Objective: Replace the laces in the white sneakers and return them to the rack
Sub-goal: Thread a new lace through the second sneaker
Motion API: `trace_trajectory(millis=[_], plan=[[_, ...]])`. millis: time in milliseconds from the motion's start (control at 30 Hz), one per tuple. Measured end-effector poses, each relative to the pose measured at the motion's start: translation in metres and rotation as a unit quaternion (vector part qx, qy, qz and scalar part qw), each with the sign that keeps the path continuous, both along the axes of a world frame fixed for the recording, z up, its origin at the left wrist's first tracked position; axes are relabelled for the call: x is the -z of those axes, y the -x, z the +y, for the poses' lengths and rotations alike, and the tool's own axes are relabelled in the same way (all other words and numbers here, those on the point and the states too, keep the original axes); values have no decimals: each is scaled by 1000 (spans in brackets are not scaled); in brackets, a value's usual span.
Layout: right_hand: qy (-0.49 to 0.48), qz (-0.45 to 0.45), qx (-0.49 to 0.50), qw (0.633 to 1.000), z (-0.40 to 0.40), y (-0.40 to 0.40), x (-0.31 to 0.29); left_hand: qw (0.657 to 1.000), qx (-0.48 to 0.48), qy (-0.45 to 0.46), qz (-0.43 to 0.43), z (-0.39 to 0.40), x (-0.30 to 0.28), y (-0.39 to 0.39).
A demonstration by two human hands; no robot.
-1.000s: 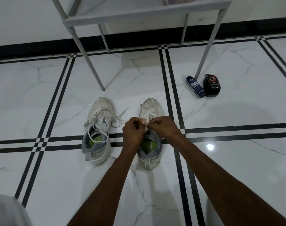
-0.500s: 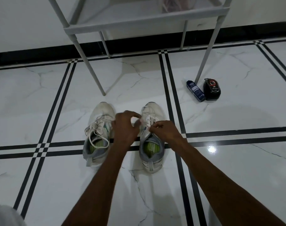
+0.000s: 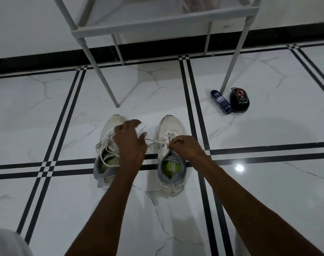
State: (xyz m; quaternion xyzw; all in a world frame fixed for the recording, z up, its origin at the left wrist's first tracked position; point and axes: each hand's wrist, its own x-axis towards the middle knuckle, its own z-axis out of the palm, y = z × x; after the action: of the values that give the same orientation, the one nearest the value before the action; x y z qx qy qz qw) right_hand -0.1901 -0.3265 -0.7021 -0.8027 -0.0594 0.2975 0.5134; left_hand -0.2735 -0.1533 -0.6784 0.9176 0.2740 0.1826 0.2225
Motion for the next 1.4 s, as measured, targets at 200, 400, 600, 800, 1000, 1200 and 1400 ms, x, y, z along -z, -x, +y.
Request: trace_trajectory(millis=[200, 400, 600, 800, 1000, 1200, 1400], plan=[[-7, -11, 6, 1000, -2, 1, 1, 994, -17, 2, 107, -29, 1, 0], [-6, -4, 12, 1000, -3, 4, -2, 989, -132, 16, 67, -4, -11, 5], [11, -37, 2, 999, -2, 3, -3, 986, 138, -10, 88, -31, 8, -2], [10, -26, 27, 999, 0, 7, -5, 992, 16, 12, 122, -34, -2, 5], [29, -41, -6, 999, 2, 8, -9, 969, 30, 221, 105, -25, 7, 11], [20, -7, -46, 999, -18, -9, -26, 975, 35, 202, 85, -9, 12, 4], [31, -31, -33, 998, -24, -20, -30, 948, 132, 177, 229, -18, 19, -3]])
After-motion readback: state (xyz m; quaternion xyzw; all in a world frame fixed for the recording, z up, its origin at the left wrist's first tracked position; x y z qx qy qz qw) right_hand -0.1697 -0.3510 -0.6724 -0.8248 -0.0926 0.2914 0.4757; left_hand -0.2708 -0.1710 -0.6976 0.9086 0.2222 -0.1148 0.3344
